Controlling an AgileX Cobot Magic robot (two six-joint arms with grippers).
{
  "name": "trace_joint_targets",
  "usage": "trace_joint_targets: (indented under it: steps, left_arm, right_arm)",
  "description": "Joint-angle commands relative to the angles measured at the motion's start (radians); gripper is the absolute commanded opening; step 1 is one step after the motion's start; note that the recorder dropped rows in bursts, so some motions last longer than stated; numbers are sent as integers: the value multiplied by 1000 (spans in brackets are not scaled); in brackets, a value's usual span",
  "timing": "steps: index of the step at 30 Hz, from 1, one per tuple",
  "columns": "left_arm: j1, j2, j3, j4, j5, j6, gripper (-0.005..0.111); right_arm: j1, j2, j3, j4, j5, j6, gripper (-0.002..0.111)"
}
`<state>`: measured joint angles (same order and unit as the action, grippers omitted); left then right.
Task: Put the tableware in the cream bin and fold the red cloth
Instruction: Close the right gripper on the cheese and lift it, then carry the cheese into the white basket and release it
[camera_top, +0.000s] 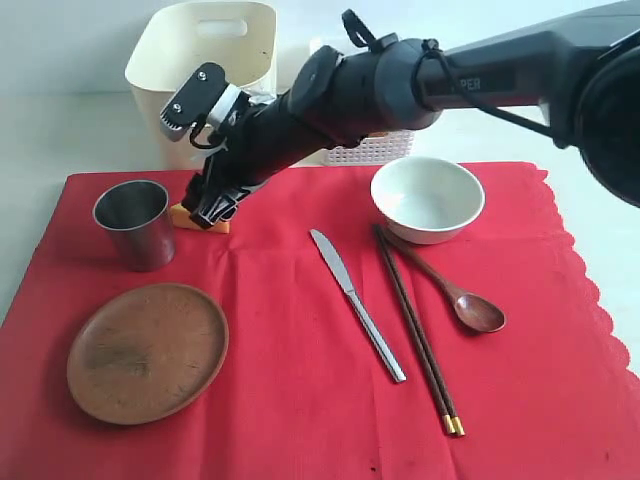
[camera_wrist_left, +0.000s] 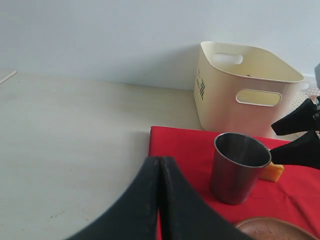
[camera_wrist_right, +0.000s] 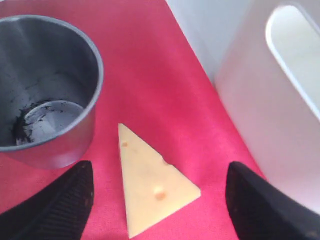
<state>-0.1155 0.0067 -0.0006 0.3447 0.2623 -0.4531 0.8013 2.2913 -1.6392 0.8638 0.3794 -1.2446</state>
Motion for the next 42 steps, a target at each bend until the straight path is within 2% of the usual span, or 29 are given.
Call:
trace_joint_targets:
  steps: [1, 12, 15, 25, 28, 30, 33, 42]
  left_arm:
    - [1, -7, 1, 2, -6, 8, 2]
    - [1, -7, 1, 2, -6, 8, 2]
    - [1, -7, 1, 2, -6, 8, 2]
    - [1, -7, 1, 2, -6, 8, 2]
    - [1, -7, 1, 2, -6, 8, 2]
    - [1, -7, 1, 2, -6, 8, 2]
    - [1, -7, 1, 2, -6, 8, 2]
    - [1, -7, 1, 2, -6, 6, 2]
  right_arm:
    - [2, 31, -9, -6, -43, -10, 69]
    - [2, 139, -116, -9, 14, -1, 69]
    - [2, 143, -116, -16, 19, -1, 66]
    - [2, 128, -116, -57, 35, -1, 13]
    - [2, 107, -116, -62, 43, 27, 2]
    - [2, 87, -116, -81, 43, 56, 0]
    - [2, 41, -116, -189, 55, 161, 0]
    - [-9, -137, -116, -683, 169, 647, 0]
